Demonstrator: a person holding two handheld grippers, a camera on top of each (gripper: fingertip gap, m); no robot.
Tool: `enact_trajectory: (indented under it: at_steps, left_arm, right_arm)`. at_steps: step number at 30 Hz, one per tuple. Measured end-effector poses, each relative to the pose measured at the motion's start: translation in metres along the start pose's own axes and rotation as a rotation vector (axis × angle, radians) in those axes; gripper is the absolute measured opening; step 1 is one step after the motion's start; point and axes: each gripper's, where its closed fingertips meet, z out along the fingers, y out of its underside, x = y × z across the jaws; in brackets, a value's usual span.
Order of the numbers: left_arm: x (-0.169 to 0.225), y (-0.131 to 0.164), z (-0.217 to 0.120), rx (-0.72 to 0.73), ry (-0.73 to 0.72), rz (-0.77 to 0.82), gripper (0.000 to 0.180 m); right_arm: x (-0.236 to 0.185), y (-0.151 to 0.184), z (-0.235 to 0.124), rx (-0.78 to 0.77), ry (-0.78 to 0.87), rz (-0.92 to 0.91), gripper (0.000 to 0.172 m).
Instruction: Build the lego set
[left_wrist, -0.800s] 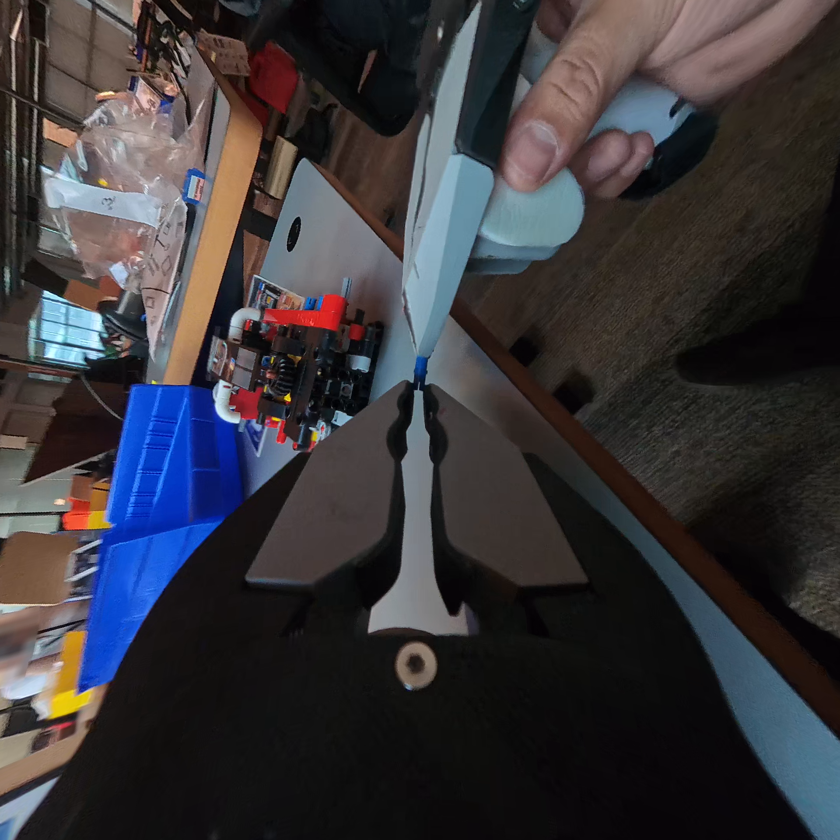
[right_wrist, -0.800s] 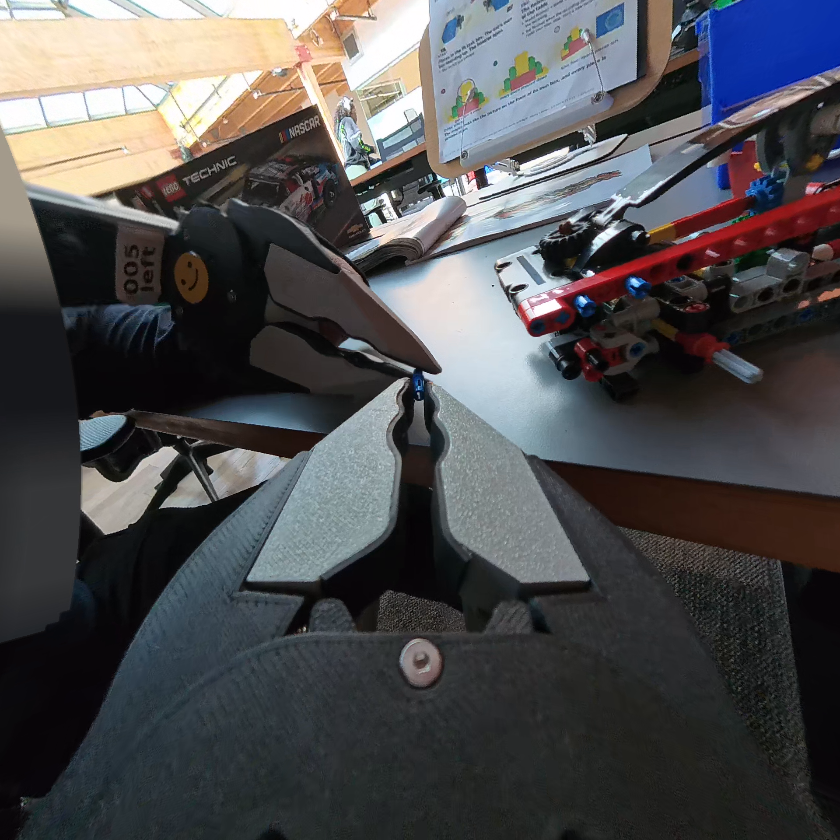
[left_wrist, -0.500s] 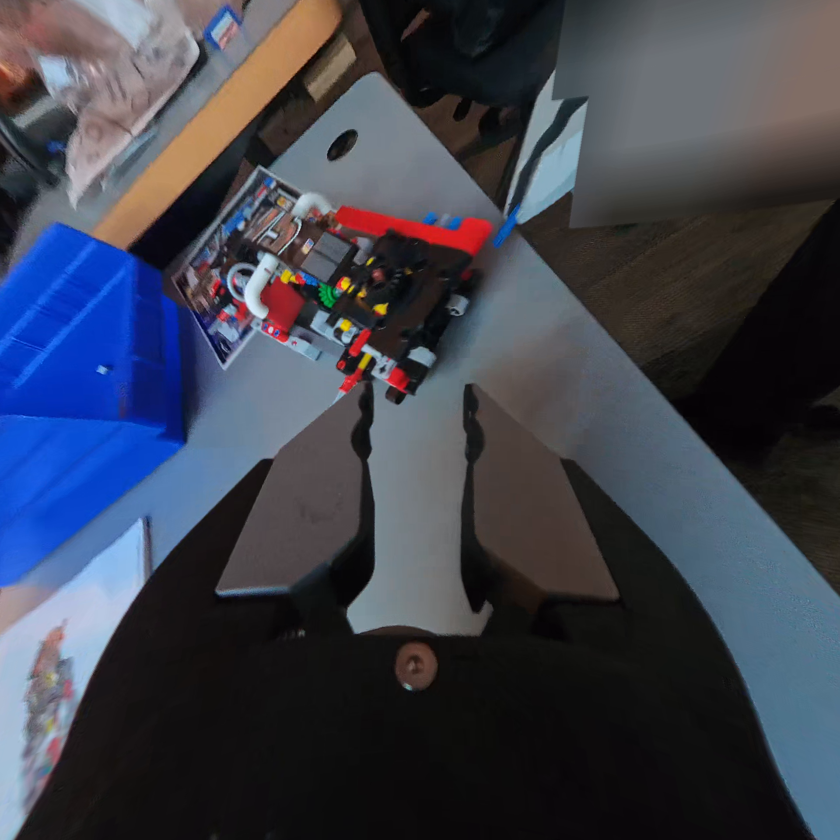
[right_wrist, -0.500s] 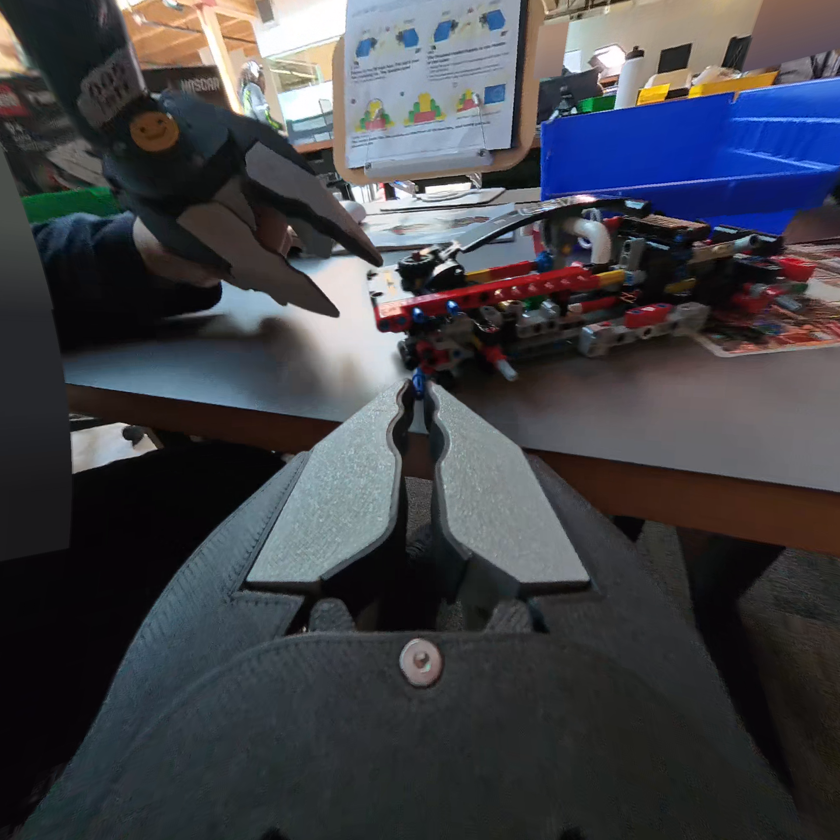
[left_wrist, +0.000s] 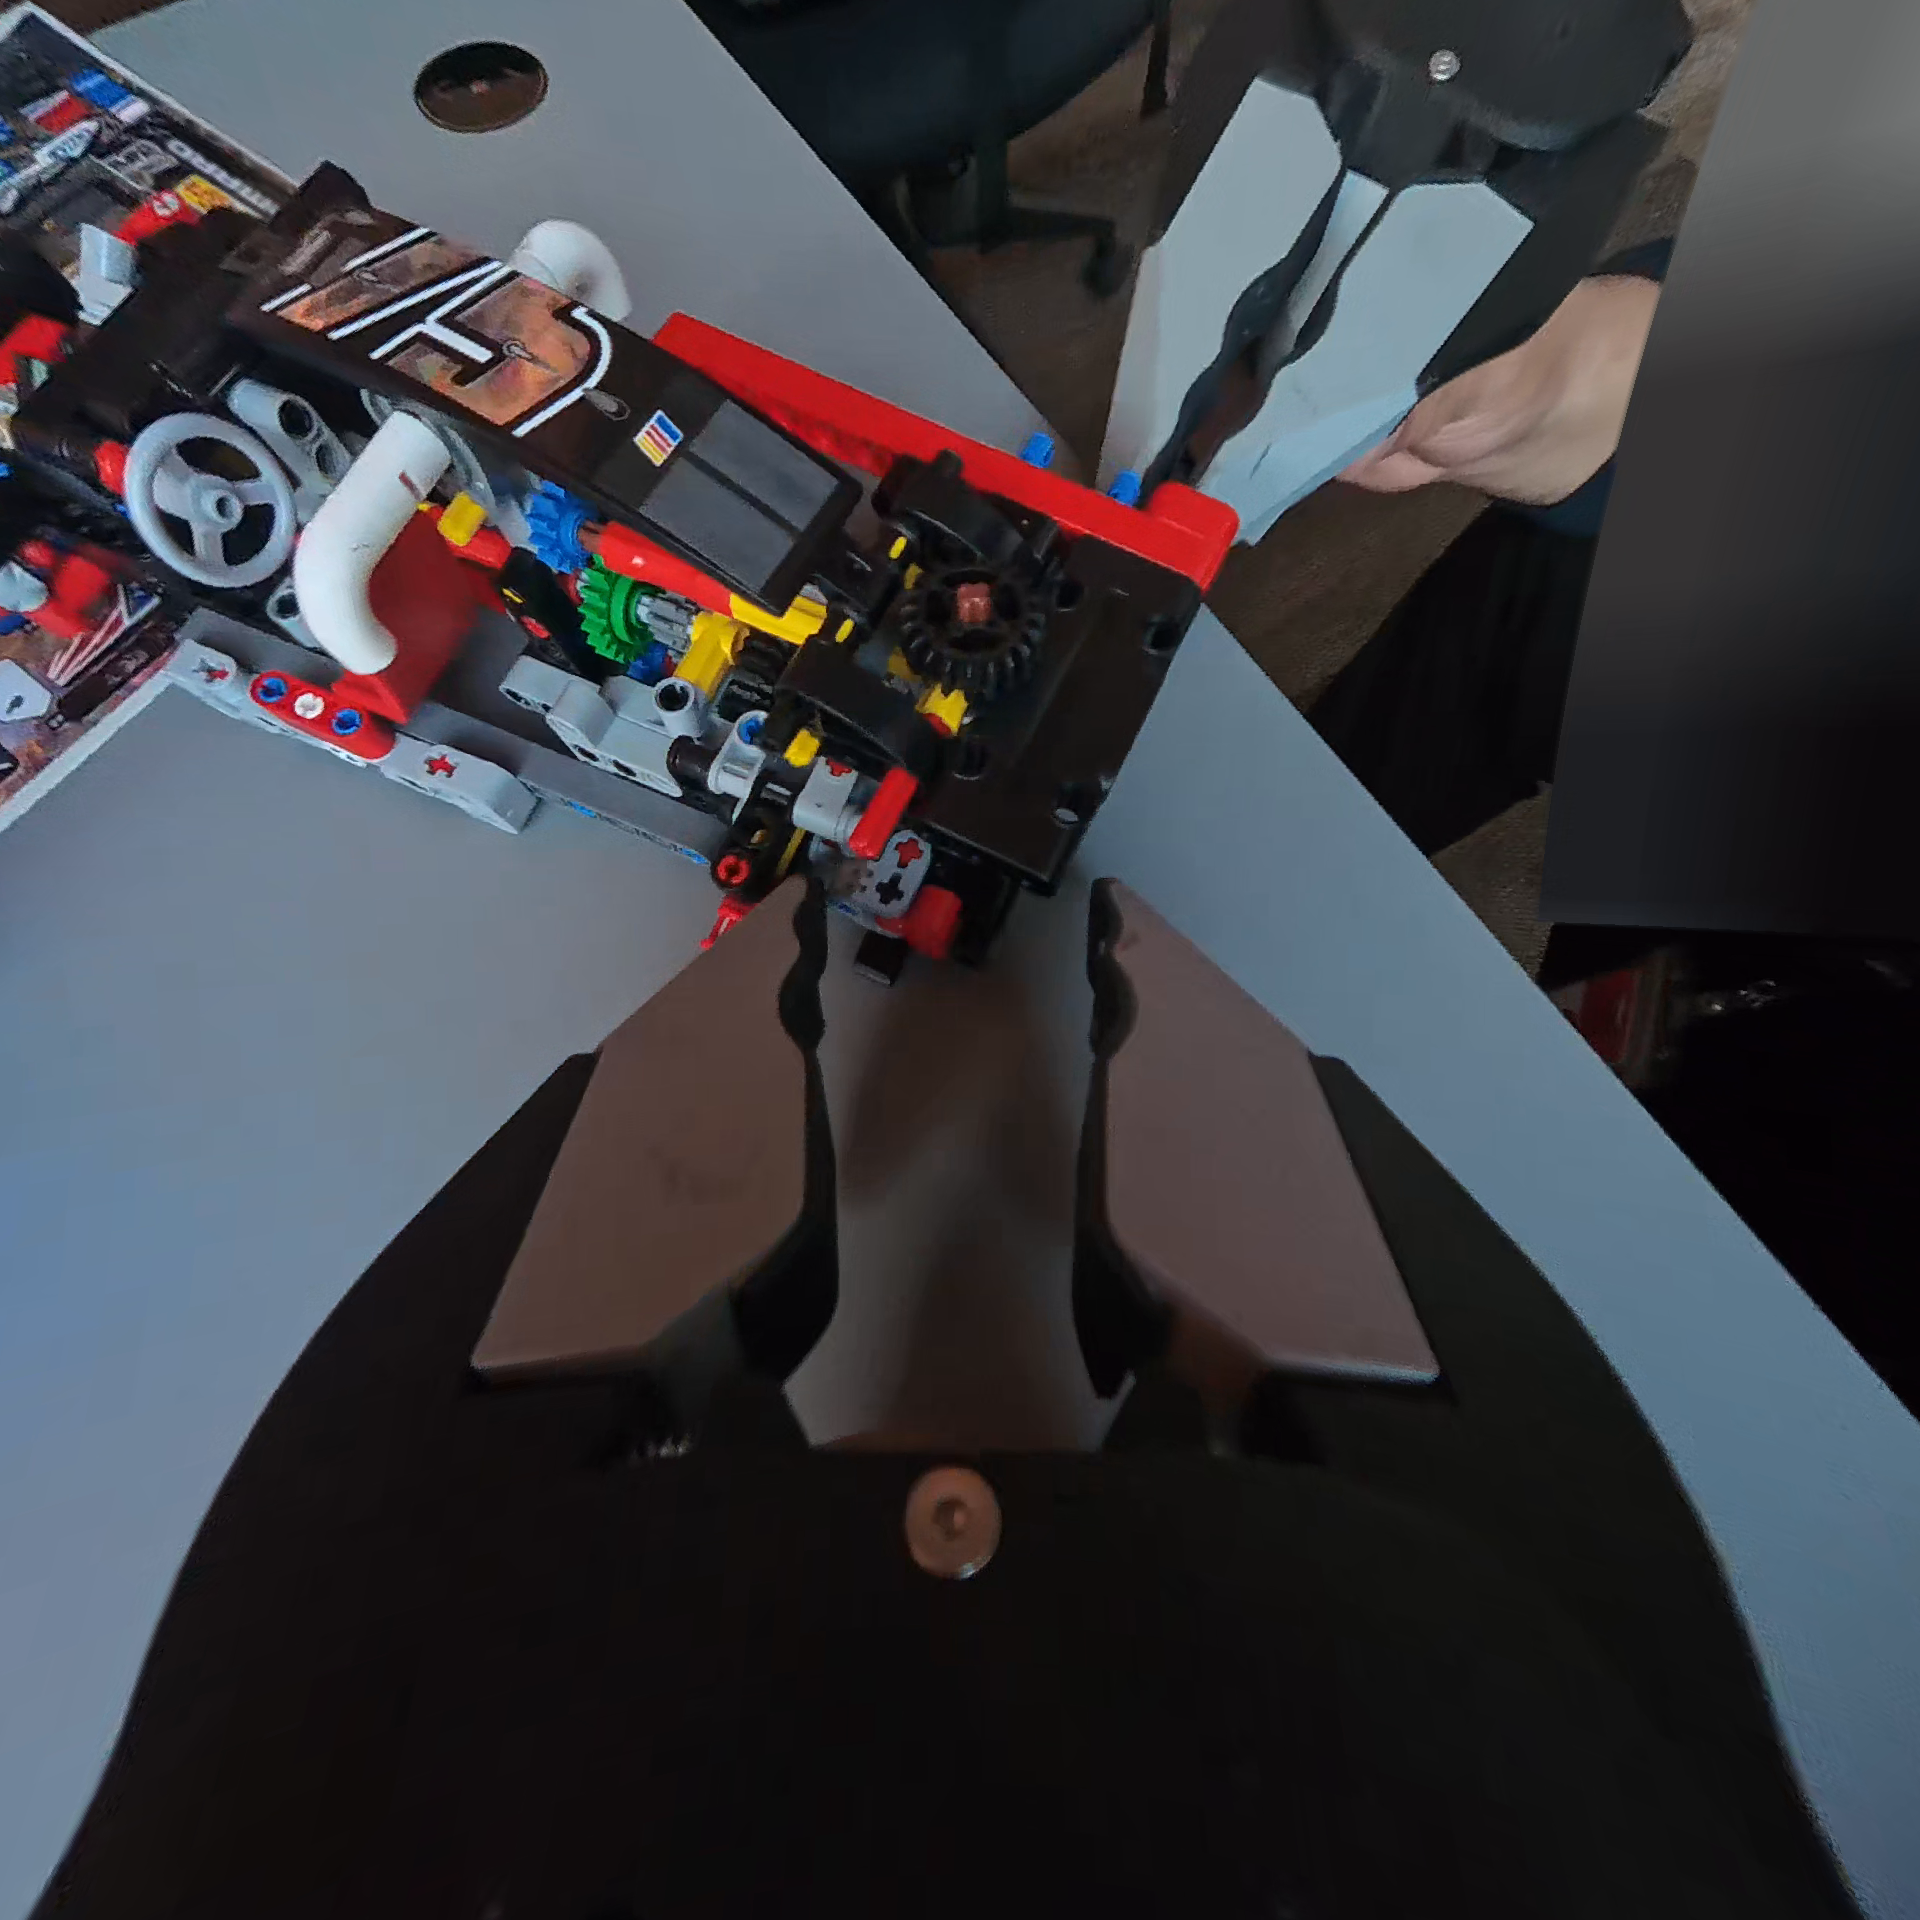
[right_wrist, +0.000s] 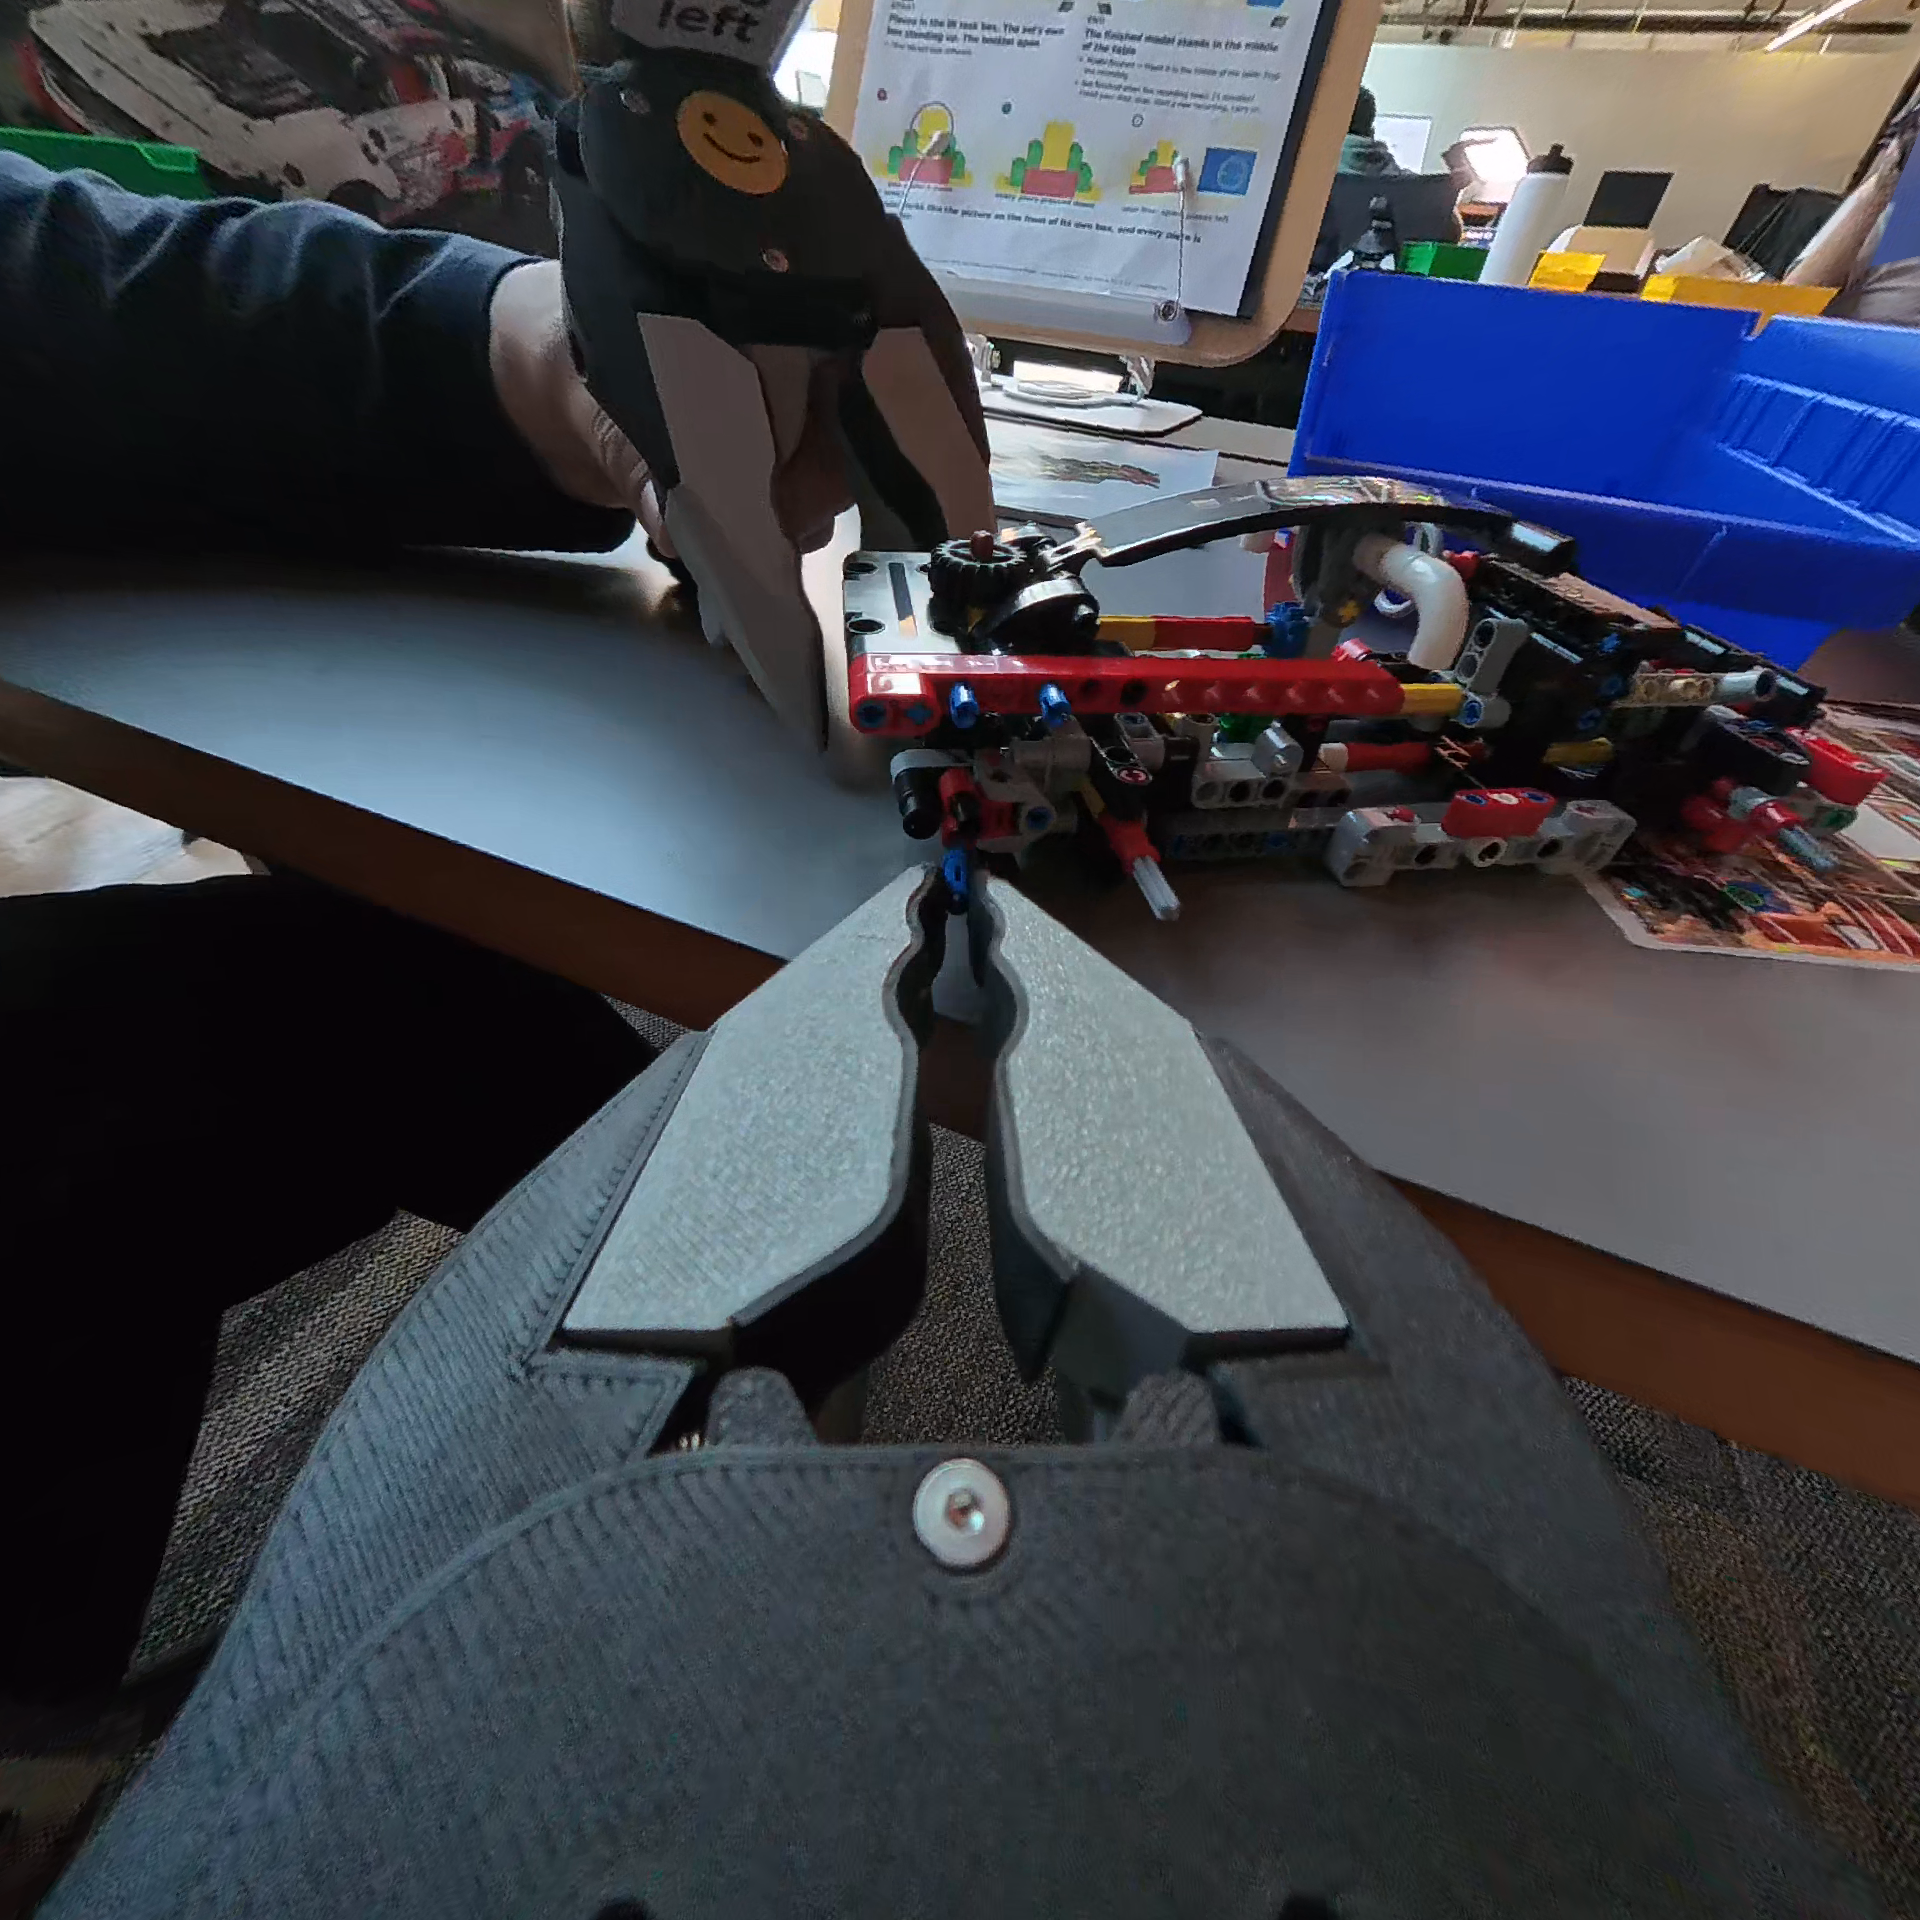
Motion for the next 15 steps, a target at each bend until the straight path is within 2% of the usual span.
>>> enact_trajectory:
  at_steps: [5,8,15]
  left_arm:
    - [-0.002,-0.001,0.0,0.007,0.003,-0.015,0.046]
    - [-0.007,0.002,-0.002,0.001,-0.011,0.012,0.035]
    - [-0.002,0.008,-0.009,0.009,0.094,-0.002,0.034]
  right_arm:
    - [0.002,0.001,0.002,0.016,0.006,0.015,0.001]
    - [0.0,-0.001,0.004,0.032,-0.011,0.033,0.001]
    - [-0.012,-0.003,0.009,0.042,-0.04,0.042,0.001]
